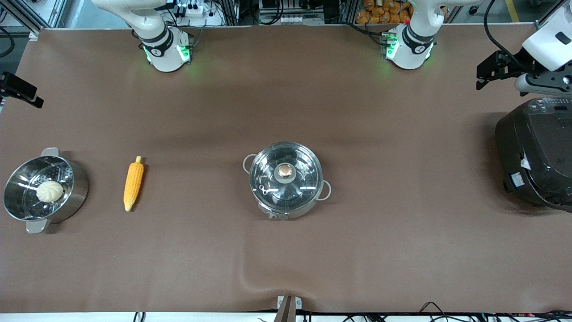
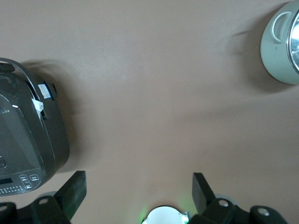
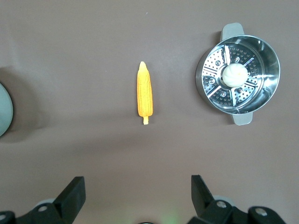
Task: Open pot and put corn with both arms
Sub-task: 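Reach the left gripper to the lid while the right gripper reaches the corn, then grasp the lid knob with the left gripper while the right gripper grasps the corn, then lift the glass lid with the left gripper while the right gripper lifts the corn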
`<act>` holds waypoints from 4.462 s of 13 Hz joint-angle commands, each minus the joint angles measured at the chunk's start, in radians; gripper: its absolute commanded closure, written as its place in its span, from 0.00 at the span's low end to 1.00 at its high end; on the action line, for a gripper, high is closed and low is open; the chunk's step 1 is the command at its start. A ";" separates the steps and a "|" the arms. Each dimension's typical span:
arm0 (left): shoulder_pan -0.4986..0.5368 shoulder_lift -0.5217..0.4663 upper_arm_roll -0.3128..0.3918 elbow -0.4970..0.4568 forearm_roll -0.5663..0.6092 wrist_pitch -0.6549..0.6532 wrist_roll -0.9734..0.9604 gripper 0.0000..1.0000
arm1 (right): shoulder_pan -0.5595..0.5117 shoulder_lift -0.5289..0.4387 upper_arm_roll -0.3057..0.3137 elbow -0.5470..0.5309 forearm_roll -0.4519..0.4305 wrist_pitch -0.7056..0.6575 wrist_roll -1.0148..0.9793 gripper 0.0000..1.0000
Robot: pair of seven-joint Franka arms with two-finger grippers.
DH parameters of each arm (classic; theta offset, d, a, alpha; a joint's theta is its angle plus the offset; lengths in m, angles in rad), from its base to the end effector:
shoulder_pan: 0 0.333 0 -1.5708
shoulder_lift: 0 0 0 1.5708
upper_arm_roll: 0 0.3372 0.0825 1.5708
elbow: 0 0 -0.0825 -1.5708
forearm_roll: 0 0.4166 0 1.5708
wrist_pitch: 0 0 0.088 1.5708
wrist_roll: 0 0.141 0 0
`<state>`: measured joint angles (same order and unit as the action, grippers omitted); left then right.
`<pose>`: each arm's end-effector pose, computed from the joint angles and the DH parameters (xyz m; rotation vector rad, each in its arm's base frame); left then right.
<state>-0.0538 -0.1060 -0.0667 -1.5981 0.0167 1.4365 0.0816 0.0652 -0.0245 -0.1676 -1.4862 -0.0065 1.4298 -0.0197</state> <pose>0.5315 -0.0638 0.6463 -3.1001 0.3107 0.0863 0.5597 -0.0598 0.6556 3.1381 -0.1309 -0.0508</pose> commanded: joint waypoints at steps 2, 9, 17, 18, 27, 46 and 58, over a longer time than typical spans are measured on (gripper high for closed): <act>0.017 0.041 -0.008 0.024 0.003 -0.014 0.003 0.00 | -0.007 -0.028 0.010 -0.025 -0.013 0.024 -0.016 0.00; -0.085 0.360 -0.012 0.288 0.008 0.019 -0.142 0.00 | 0.010 -0.028 0.008 -0.121 -0.012 0.136 -0.017 0.00; -0.391 0.638 -0.005 0.308 0.008 0.513 -0.653 0.00 | 0.053 0.135 0.008 -0.313 -0.015 0.470 0.000 0.00; -0.415 0.655 -0.004 0.308 0.008 0.563 -0.675 0.00 | 0.051 0.182 0.008 -0.313 -0.015 0.506 -0.002 0.00; -0.635 0.785 0.031 0.372 0.011 0.680 -0.761 0.00 | 0.011 0.415 0.006 -0.528 -0.001 0.925 -0.029 0.00; -0.631 0.720 0.030 0.365 0.006 0.626 -0.892 1.00 | 0.041 0.498 0.036 -0.167 0.003 0.451 -0.109 0.79; -0.167 0.583 0.027 -0.107 0.098 0.845 -0.948 1.00 | 0.468 0.581 0.063 0.165 0.125 0.469 0.318 0.79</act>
<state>-0.2095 0.5793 -0.0291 -1.5175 0.0844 2.1650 -0.8557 0.4413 0.4958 -0.0926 -1.3977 0.2185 1.9040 0.1818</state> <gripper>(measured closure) 0.498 0.634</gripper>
